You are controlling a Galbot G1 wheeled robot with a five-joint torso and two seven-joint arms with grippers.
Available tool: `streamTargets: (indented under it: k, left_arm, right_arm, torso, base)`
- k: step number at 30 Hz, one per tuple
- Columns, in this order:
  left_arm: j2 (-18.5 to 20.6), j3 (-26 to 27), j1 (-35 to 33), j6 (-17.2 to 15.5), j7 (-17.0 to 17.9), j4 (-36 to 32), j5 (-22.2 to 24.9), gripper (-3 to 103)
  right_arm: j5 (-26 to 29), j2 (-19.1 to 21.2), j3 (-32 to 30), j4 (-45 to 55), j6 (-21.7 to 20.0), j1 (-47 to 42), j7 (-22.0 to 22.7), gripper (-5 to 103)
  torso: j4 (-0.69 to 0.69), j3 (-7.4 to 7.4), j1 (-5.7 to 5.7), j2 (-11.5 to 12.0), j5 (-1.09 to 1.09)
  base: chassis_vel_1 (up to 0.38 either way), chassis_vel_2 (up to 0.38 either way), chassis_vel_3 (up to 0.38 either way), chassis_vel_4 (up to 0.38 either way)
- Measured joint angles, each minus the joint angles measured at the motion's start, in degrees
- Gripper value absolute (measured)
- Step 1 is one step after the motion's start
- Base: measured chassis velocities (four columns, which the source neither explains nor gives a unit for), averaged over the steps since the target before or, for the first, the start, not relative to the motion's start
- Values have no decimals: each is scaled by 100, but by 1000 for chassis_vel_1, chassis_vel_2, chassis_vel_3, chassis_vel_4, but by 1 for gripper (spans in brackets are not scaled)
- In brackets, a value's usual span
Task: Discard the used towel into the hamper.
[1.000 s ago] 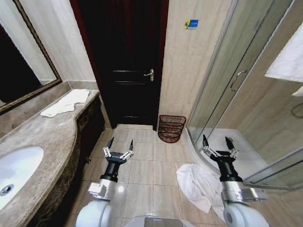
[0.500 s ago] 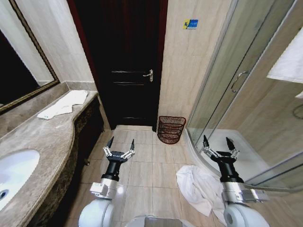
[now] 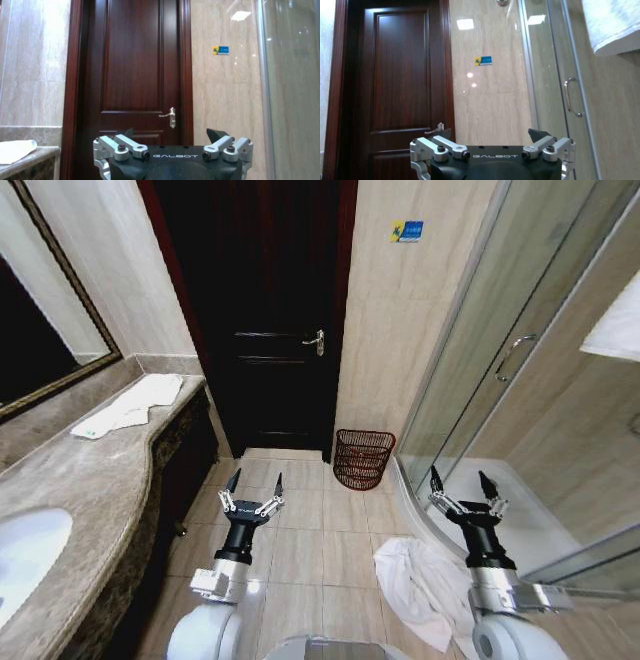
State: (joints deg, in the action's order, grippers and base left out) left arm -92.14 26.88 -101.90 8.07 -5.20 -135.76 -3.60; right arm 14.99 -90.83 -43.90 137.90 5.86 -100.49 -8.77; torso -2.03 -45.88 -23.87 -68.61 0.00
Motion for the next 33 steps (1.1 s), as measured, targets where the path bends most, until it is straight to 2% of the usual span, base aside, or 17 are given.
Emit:
streamTargets:
  k: [6,7,8,13,16,25,29,32,33]
  left_arm:
    - [0,-32,23,110,-78,73,18,98]
    - [0,-43,45,141,-100,114,32,101]
    - [0,-46,63,150,-112,131,36,98]
    - [0,-61,100,146,-161,140,45,94]
    - [0,-50,104,119,-345,142,41,98]
    - [0,-56,74,60,-348,155,36,98]
    - [0,-55,49,64,-285,182,43,97]
    - [0,-51,54,55,-230,184,58,97]
    - [0,-38,63,53,-220,184,66,96]
  right_arm:
    - [-24,6,-35,2,14,-6,-76,100]
    - [-30,9,-36,-17,19,-4,-88,100]
    - [-31,16,-36,-26,20,1,-92,100]
    - [-27,37,-40,-48,46,21,-156,100]
    - [-17,64,-38,-50,58,19,-285,100]
    - [20,86,-21,-69,82,37,-406,100]
    - [145,97,-42,-112,261,44,-636,100]
    - [252,103,-43,-162,549,60,-985,100]
    - [265,97,-30,-168,622,64,-1043,100]
  torso:
    - [1,-1,-1,0,-1]
    - [1,-1,-2,0,0]
    - [0,-1,-3,1,1]
    - [0,-1,-2,1,-2]
    - [1,0,0,0,-2]
    - [0,-1,-1,0,-1]
    - [2,-1,-2,1,-2]
    - [0,-1,-2,1,2]
    - [0,-1,-3,1,-3]
  base:
    - [-152,158,162,-155]
    - [-161,183,179,-162]
    - [-162,183,163,-175]
    - [-155,162,158,-162]
    - [-134,125,127,-142]
    - [-186,181,175,-180]
    - [-224,199,219,-209]
    - [-197,190,209,-206]
    - [-168,164,178,-180]
